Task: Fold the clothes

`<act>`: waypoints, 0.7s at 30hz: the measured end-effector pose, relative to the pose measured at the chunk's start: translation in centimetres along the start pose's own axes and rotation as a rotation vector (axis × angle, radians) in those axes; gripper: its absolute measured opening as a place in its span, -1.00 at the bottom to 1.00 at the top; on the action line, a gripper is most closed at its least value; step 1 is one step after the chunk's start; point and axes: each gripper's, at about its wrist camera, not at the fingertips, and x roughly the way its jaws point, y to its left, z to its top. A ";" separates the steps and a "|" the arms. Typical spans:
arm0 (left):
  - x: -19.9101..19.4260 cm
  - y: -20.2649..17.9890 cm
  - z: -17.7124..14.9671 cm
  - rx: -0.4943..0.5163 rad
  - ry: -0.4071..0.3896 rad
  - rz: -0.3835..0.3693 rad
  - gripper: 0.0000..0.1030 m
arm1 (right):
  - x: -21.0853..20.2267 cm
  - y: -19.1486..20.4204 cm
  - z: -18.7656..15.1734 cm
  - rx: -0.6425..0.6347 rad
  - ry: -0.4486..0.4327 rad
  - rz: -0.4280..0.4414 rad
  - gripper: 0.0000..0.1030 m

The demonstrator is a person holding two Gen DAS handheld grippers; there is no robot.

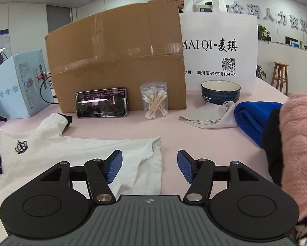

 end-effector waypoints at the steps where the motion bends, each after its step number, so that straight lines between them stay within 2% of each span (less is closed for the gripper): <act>1: -1.4 -0.5 -0.2 0.009 -0.032 -0.024 0.32 | -1.3 0.2 -0.6 0.001 -0.001 0.013 0.11; 3: -5.0 -2.1 -1.0 0.032 -0.098 -0.104 0.43 | -3.8 0.7 -1.9 0.006 0.000 0.042 0.11; 5: -8.0 -3.9 -1.9 0.067 -0.142 -0.191 0.46 | -5.8 1.2 -3.0 0.016 0.008 0.072 0.11; 7: -9.6 -5.3 -2.4 0.091 -0.158 -0.272 0.46 | -6.9 1.5 -3.8 0.022 0.023 0.092 0.10; 10: -12.1 -8.2 -3.4 0.137 -0.177 -0.477 0.46 | -7.5 2.3 -5.0 0.017 0.062 0.104 0.04; 13: -12.9 -10.1 -4.0 0.141 -0.173 -0.603 0.46 | -7.6 3.0 -5.5 0.010 0.078 0.148 0.01; 18: -13.8 -12.9 -4.9 0.141 -0.148 -0.743 0.46 | -7.0 4.3 -6.1 -0.044 0.112 0.189 -0.06; 21: -13.3 -14.4 -5.7 0.138 -0.098 -0.747 0.45 | -6.0 4.3 -6.3 -0.043 0.136 0.181 -0.14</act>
